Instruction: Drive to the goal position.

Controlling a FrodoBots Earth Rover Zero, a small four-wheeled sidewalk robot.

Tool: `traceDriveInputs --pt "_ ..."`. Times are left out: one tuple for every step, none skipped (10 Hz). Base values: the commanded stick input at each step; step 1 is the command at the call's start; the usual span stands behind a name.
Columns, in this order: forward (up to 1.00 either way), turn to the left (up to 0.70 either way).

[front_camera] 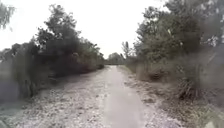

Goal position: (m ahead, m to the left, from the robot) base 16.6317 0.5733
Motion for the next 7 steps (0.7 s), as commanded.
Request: traceDriveInputs --pt "0.7 0.0" --pt "0.7 0.0" --pt "0.7 0.0" --pt "0.7 0.08" --pt "0.7 0.21" --pt "0.7 0.31" --pt "0.7 0.3"
